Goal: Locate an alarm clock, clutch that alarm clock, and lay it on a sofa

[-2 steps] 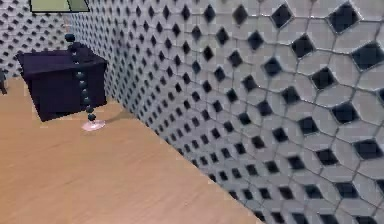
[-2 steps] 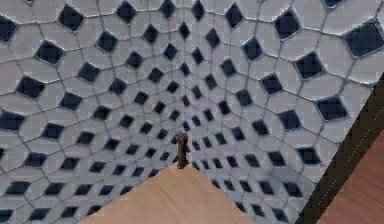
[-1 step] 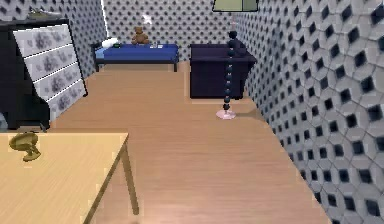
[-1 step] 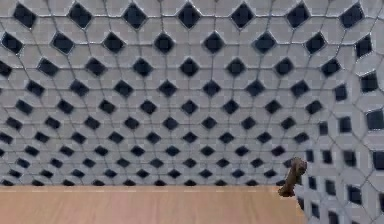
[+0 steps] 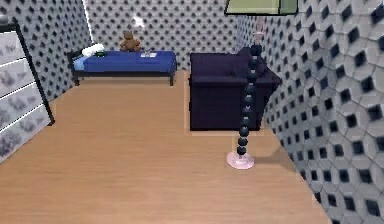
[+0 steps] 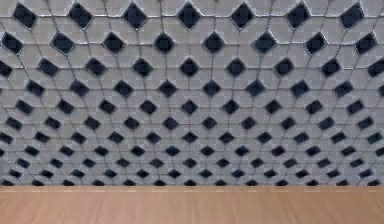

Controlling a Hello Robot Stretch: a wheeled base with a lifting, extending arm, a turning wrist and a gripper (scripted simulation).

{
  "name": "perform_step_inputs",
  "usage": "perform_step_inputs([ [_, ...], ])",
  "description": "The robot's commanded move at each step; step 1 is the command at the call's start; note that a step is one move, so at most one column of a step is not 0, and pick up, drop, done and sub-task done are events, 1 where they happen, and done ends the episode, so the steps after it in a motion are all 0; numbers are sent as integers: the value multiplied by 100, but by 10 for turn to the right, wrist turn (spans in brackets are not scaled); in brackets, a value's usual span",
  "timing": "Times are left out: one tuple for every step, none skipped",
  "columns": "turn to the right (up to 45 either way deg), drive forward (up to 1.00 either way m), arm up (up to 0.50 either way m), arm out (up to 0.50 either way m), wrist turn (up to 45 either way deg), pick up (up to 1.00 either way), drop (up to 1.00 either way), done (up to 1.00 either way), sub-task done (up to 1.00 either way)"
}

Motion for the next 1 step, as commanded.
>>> perform_step_inputs([
  [30,0,0,0,0,0,0,0,0],
])
